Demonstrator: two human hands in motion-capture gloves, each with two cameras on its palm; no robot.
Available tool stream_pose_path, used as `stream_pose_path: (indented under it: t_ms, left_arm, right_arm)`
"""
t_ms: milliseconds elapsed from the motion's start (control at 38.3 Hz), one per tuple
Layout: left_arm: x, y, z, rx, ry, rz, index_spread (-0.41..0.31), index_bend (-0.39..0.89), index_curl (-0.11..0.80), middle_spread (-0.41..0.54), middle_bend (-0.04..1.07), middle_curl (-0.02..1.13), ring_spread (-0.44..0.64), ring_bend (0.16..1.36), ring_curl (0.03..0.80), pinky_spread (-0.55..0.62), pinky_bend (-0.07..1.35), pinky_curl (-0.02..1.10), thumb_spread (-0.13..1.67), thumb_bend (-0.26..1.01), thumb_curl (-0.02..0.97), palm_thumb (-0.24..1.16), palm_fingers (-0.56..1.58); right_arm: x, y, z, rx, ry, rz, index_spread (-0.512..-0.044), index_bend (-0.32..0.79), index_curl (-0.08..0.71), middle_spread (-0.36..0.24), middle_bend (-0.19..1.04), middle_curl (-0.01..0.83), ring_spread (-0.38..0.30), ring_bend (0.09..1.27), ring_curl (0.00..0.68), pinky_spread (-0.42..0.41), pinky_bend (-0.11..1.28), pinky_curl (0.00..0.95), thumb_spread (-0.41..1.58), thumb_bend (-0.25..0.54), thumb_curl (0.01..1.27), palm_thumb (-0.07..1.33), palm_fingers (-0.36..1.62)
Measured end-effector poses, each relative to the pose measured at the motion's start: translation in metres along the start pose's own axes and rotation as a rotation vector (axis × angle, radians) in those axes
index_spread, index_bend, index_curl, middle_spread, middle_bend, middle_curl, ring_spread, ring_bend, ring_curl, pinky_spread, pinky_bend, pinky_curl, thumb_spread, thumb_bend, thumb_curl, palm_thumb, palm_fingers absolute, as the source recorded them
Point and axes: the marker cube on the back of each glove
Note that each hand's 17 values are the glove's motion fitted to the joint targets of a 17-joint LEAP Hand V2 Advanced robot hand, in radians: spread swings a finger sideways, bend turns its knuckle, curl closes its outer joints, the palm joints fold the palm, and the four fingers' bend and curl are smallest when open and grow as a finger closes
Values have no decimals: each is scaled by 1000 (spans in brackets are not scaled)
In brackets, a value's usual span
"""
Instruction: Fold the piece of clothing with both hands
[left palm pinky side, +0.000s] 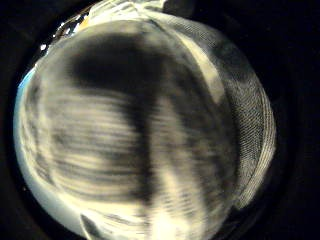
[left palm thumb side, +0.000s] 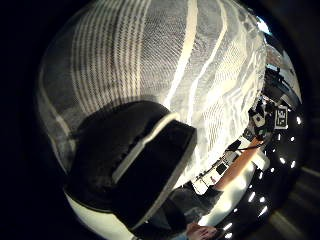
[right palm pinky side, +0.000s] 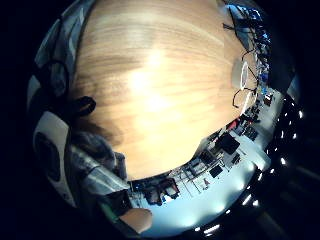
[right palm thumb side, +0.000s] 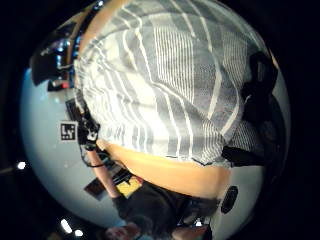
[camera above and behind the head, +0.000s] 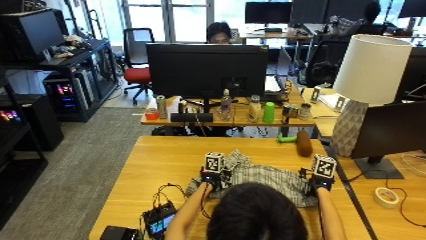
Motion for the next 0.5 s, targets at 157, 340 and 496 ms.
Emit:
stream_pose_path:
  t_ms: [157, 340, 496]
  left_arm:
    - [-7, 6, -14, 37, 87, 24, -112, 121, 243, 230, 171, 261, 441, 625, 321, 463, 661, 343, 985, -44, 198, -39, 6]
    - [-21, 21, -36, 65, 133, 7, -88, 118, 236, 223, 178, 263, 395, 664, 327, 389, 662, 346, 1002, -33, 201, -22, 27]
    - [-34, 39, -52, 56, 95, -44, -80, 118, 232, 219, 180, 271, 377, 675, 327, 363, 671, 350, 1015, -30, 204, -17, 28]
  right_arm:
    - [4, 11, -28, 40, -49, 7, -219, 177, 366, -149, 260, 467, -249, 658, 454, -375, 662, 359, 637, -30, 509, 1114, 1266]
    - [-11, 6, -67, -37, -63, 47, -218, 178, 388, -152, 261, 481, -251, 636, 456, -370, 642, 368, 504, -31, 555, 1098, 1264]
    - [-42, -43, -105, 225, 21, -150, -223, 169, 401, -150, 264, 491, -249, 628, 460, -369, 628, 377, 428, -28, 587, 1093, 1267]
